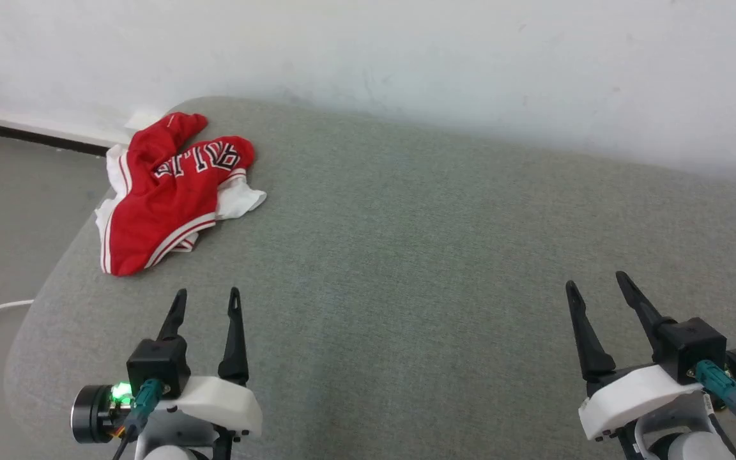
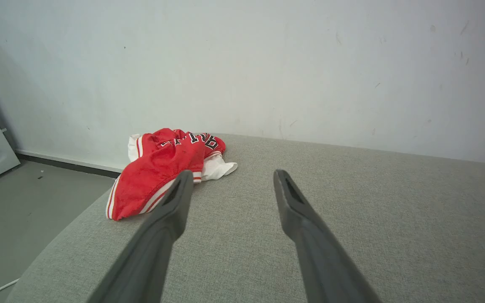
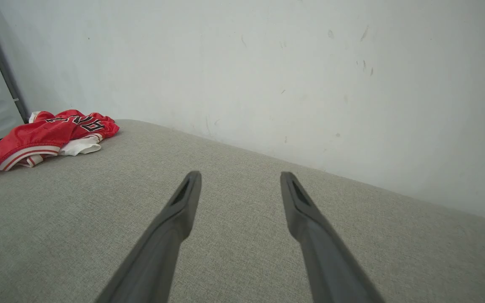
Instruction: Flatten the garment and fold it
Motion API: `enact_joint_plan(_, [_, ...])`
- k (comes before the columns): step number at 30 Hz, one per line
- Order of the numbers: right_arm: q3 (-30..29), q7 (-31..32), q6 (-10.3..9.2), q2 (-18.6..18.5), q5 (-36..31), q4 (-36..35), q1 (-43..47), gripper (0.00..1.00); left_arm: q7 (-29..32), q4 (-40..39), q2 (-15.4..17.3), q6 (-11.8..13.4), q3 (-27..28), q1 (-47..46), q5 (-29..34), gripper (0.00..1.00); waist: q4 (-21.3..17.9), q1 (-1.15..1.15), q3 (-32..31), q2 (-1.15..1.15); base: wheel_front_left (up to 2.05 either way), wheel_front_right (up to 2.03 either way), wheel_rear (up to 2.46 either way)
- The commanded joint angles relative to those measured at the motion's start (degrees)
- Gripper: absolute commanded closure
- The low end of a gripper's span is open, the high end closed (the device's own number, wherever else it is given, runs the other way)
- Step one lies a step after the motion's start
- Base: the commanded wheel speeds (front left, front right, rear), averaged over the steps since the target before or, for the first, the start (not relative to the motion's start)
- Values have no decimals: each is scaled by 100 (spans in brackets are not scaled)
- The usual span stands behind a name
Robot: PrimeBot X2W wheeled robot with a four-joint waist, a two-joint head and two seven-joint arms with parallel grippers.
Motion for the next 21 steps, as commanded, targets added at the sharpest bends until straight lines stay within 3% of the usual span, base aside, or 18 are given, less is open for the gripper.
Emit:
enact_joint_plan(1, [15, -66, -6, 11, 56, 24, -28, 0, -72, 6, 44, 61, -13, -22, -36, 0, 78, 0, 7, 0, 0, 0, 0])
enact_joint_plan(21, [32, -296, -7, 15, 120, 81, -29, 0, -312, 55, 63, 233, -86, 4, -126, 0, 643, 0, 1, 0, 0, 0, 0])
